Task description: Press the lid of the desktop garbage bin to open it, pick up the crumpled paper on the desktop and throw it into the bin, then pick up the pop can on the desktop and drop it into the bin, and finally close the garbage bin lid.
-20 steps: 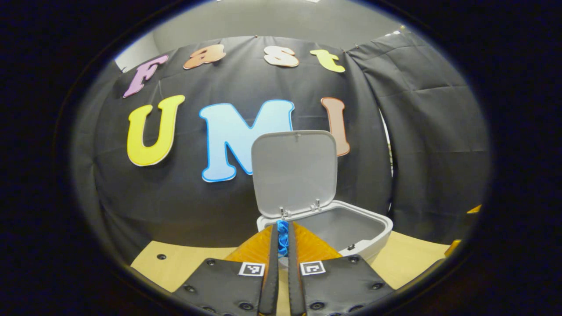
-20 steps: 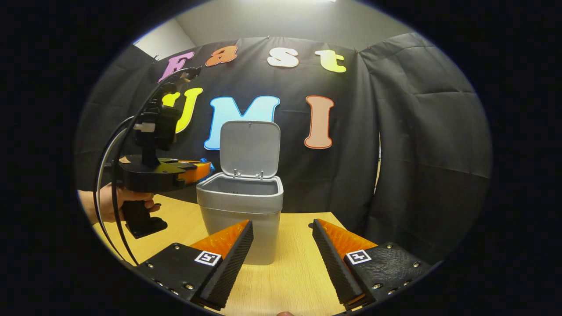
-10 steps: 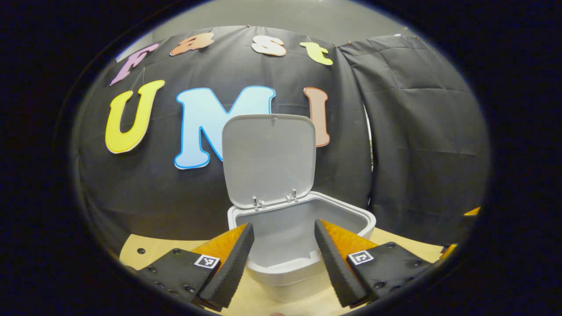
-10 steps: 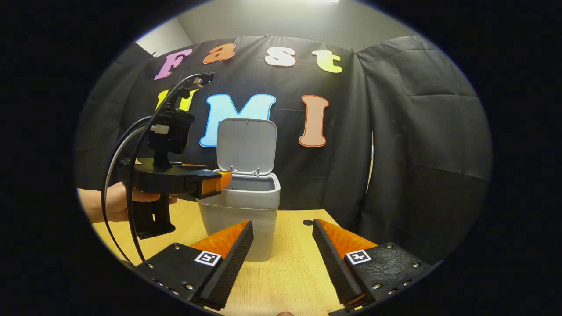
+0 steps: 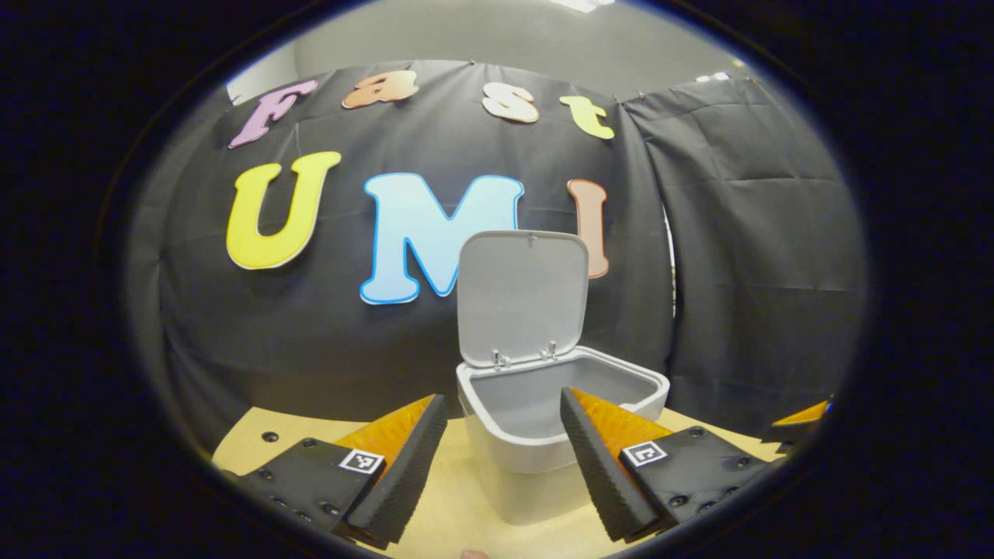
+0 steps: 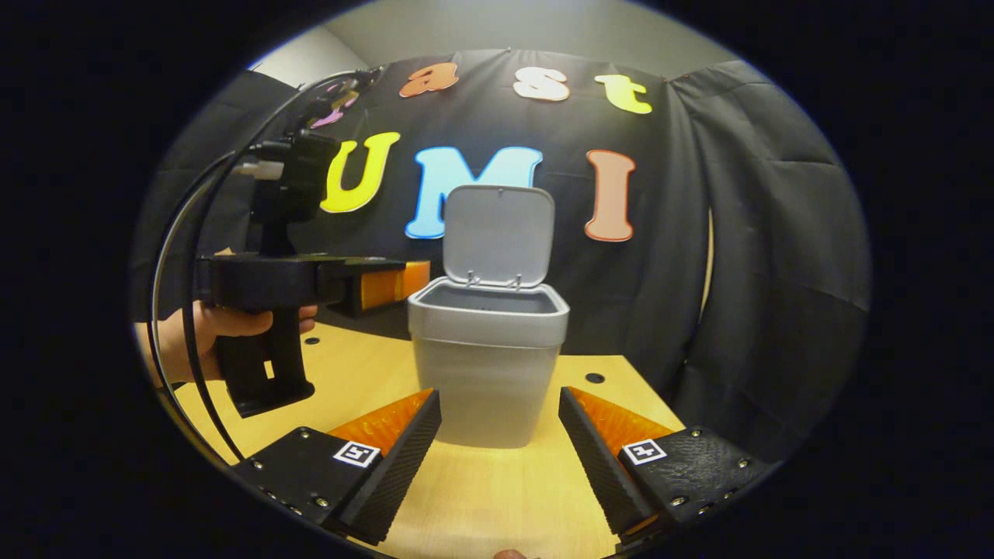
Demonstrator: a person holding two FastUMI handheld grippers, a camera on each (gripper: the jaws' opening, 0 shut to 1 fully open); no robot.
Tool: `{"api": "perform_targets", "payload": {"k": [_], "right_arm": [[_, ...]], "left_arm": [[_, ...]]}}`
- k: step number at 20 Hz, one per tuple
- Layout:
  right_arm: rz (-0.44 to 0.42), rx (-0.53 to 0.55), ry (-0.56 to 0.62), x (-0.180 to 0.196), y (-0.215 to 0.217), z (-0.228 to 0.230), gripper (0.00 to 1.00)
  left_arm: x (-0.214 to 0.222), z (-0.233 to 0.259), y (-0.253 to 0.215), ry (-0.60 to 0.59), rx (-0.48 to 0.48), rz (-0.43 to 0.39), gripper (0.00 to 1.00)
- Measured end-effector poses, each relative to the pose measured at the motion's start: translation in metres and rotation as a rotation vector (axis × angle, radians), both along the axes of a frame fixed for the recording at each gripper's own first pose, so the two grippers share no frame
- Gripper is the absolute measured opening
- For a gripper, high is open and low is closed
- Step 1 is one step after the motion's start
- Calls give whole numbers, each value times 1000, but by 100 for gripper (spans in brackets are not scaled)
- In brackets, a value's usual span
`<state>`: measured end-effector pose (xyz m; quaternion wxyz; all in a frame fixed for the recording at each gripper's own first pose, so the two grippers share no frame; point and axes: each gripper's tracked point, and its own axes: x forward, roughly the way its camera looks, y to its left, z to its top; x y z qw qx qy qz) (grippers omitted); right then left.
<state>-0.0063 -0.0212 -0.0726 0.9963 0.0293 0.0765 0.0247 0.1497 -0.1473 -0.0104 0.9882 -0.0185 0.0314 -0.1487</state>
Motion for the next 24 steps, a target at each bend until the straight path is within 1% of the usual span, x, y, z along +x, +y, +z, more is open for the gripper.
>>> {"api": "perform_targets", "payload": {"k": [1,2,3,5,6,10,14,17,19,24], "right_arm": [[39,-1,16,-2,13,-7,98],[77,0,30,-3,27,-12,98],[116,6,48,-4,40,-17,98],[180,23,74,-5,62,-25,98],[208,28,89,-4,72,-29,98],[292,17,137,-1,101,-44,98],[379,11,225,-5,128,-73,98],[410,2,299,-5,139,-100,98],[413,-2,348,-5,143,-117,98],[428,-6,469,-8,149,-151,98]], "left_arm": [[-7,3,9,-11,-1,14,96],[-15,6,20,-24,2,27,100],[-21,9,30,-37,10,41,100],[-35,14,50,-56,25,66,90],[-40,16,58,-62,26,78,100],[-56,25,89,-77,19,127,100],[-69,27,107,-65,-1,159,100],[-78,27,120,-58,-4,179,100],[-83,24,125,-46,-15,187,100],[-85,17,129,-21,-21,195,95]]}}
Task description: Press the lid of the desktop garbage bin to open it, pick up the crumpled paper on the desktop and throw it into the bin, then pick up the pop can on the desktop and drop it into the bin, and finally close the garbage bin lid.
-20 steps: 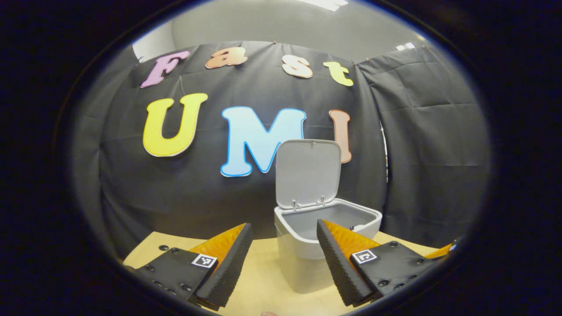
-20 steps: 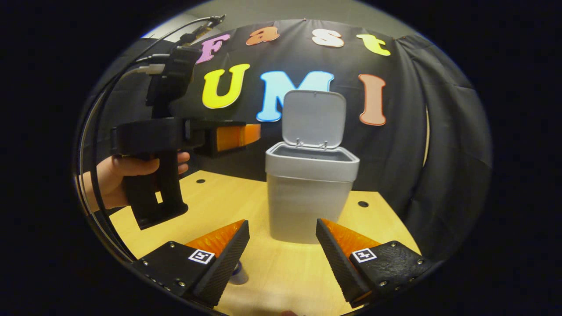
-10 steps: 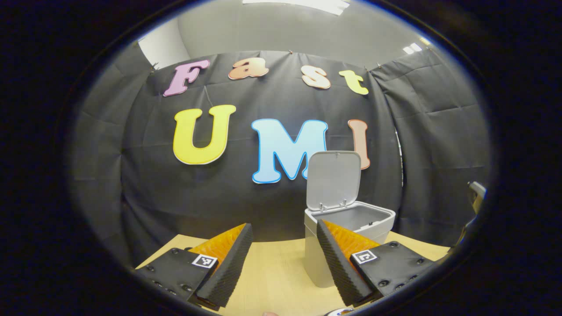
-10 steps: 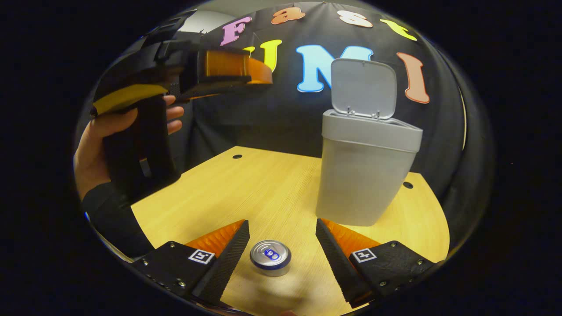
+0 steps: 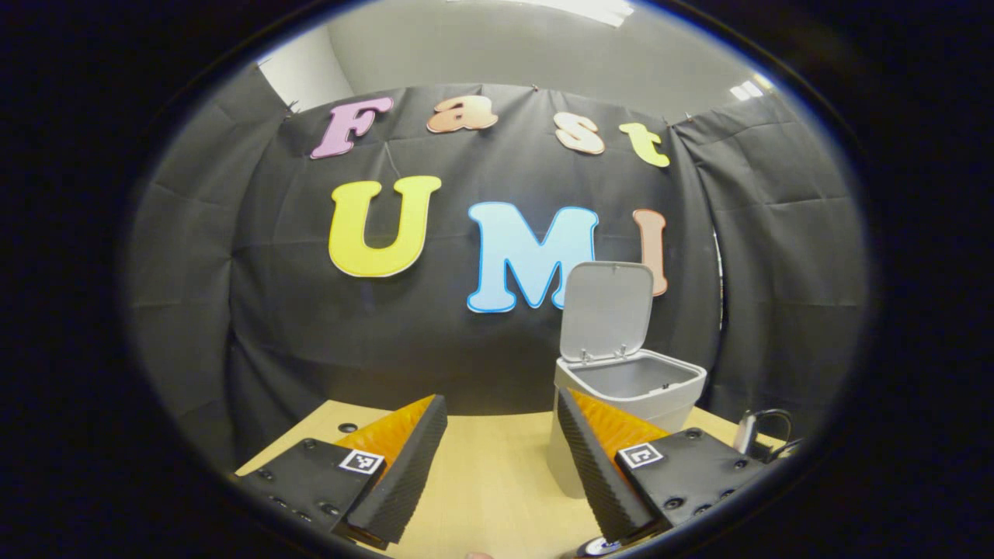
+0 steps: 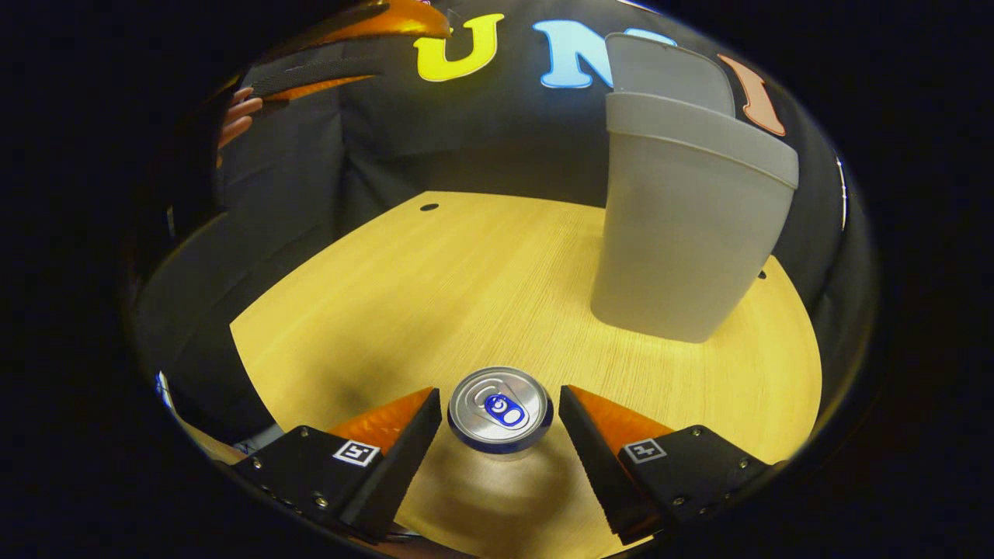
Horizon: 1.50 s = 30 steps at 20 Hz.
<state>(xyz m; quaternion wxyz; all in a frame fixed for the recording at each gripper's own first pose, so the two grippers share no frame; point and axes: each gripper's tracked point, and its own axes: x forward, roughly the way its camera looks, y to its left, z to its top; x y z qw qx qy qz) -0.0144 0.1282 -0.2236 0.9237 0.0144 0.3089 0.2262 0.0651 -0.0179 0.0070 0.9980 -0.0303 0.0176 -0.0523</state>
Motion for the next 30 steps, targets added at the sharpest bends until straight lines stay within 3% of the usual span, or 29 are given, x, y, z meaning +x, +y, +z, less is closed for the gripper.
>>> {"api": "perform_targets", "payload": {"k": [3,4,8,11,15,24,30], "right_arm": [[-7,-25,25,2,-2,-12,96],[-9,-31,26,3,-2,-13,86],[-24,-43,20,2,-10,-10,84],[-56,-13,-20,1,-23,7,84],[-115,37,-76,9,-45,44,84],[-253,76,-382,44,-107,169,84],[-328,28,-580,60,-132,226,84]], "left_arm": [[0,0,0,-1,7,-2,90],[0,-1,0,-1,8,-1,90],[0,-6,-2,8,-6,-4,90],[-1,-8,-1,7,-6,-2,94],[-2,-13,1,14,-8,3,90],[-2,-24,-5,33,-18,-10,94],[-1,-25,-8,34,-13,-11,97]]}}
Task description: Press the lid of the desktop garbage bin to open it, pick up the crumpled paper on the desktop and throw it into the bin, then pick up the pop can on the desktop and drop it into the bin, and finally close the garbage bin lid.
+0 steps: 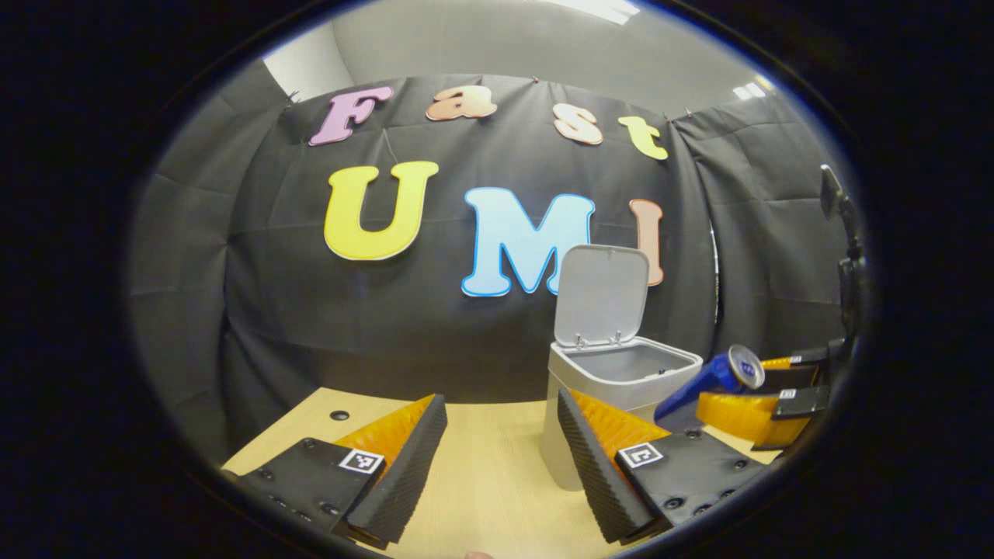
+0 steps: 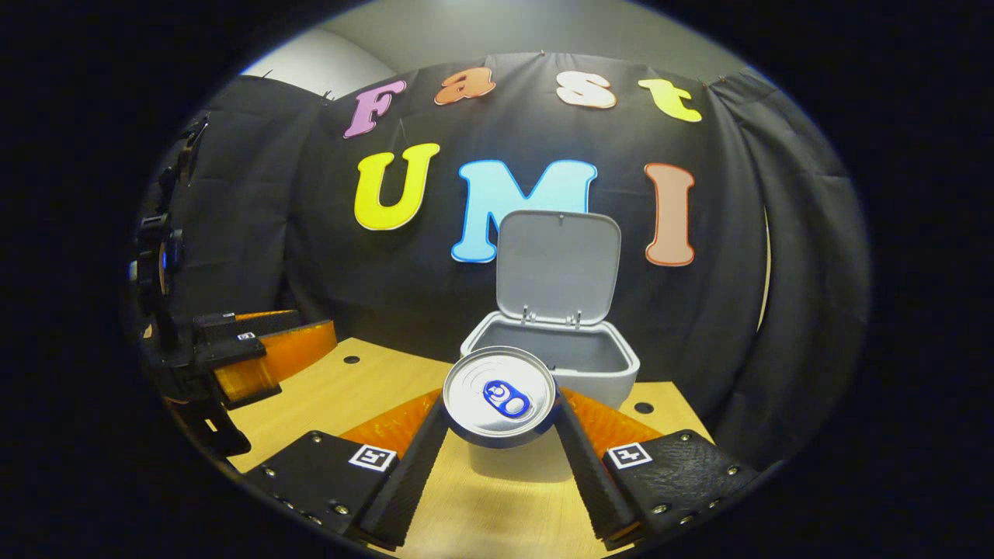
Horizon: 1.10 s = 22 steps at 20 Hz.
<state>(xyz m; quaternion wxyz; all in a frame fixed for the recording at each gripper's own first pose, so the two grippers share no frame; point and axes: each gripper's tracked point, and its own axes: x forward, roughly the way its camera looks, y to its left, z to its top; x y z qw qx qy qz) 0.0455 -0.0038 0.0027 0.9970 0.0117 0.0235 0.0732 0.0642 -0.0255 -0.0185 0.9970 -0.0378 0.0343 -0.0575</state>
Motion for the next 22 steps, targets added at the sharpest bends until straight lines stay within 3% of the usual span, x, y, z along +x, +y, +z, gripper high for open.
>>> {"api": "perform_targets", "payload": {"k": [9,12,22], "right_arm": [[-57,-177,-193,31,-4,51,83],[-41,-153,-181,52,2,53,83],[-29,-106,-49,96,7,27,85]], "left_arm": [[2,-4,2,8,-14,17,97],[3,-4,3,7,-9,23,94],[-9,-4,12,13,-5,40,97]]}}
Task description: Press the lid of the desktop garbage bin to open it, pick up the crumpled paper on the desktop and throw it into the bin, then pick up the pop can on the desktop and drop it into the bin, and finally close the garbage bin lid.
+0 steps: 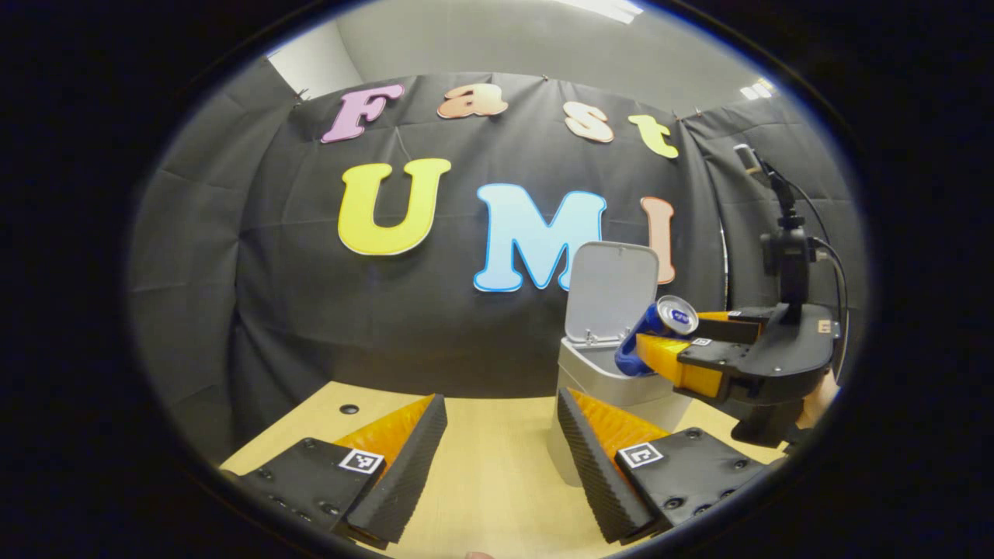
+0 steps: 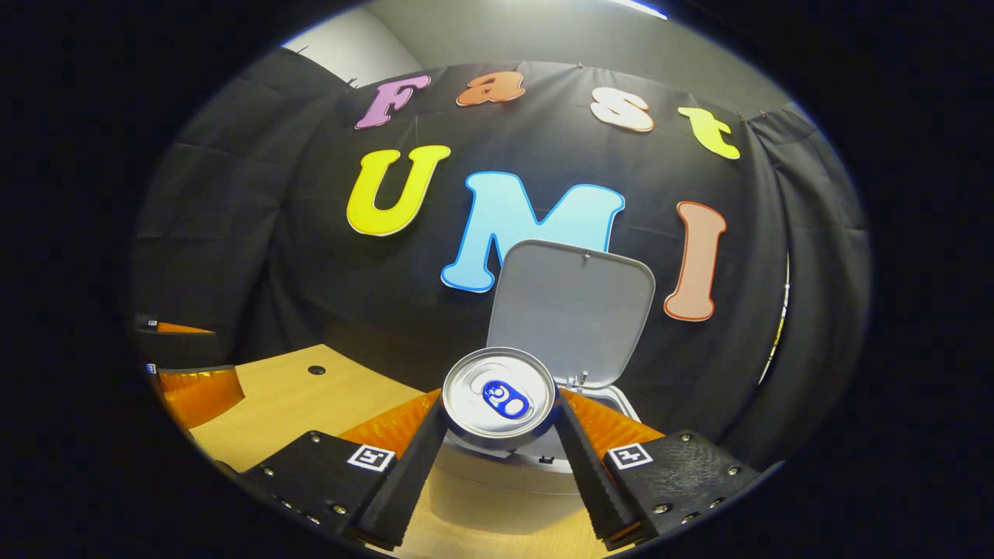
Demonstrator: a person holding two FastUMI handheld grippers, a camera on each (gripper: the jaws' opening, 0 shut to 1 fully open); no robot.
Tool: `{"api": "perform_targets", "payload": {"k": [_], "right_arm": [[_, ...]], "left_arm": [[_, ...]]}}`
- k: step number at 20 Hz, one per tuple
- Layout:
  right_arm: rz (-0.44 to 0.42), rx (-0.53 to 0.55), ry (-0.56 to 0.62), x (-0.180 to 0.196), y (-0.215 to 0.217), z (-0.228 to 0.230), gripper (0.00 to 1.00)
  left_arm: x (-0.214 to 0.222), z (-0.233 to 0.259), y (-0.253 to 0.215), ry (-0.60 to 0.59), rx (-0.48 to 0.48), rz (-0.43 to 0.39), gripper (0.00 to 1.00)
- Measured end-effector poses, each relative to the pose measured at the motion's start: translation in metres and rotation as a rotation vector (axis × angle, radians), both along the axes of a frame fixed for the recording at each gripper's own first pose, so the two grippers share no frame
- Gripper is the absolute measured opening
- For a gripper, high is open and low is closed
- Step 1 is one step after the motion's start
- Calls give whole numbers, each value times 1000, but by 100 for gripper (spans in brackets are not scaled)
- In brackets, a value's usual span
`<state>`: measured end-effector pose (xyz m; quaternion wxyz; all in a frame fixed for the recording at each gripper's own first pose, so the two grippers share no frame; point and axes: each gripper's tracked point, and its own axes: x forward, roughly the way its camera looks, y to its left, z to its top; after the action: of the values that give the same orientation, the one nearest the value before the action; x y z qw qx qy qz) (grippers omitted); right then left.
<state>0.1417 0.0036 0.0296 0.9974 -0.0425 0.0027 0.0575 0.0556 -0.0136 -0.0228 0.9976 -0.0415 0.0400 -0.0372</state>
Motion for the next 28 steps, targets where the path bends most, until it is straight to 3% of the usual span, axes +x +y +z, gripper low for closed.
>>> {"api": "perform_targets", "payload": {"k": [3,9,11,15,22,28], "right_arm": [[1,23,40,4,0,-11,85],[-13,71,32,6,-4,-5,87],[-20,85,43,6,-6,-6,87],[-57,90,48,6,-11,4,87],[-177,4,-25,18,-35,62,86],[-223,15,-79,45,-47,114,87]], "left_arm": [[0,2,-2,-3,3,-3,94],[-4,2,-6,-2,0,-13,97],[-4,4,-5,-9,5,-18,90],[-4,9,0,-22,5,-40,94],[3,12,10,-36,26,-107,98],[3,19,12,-56,12,-174,98]]}}
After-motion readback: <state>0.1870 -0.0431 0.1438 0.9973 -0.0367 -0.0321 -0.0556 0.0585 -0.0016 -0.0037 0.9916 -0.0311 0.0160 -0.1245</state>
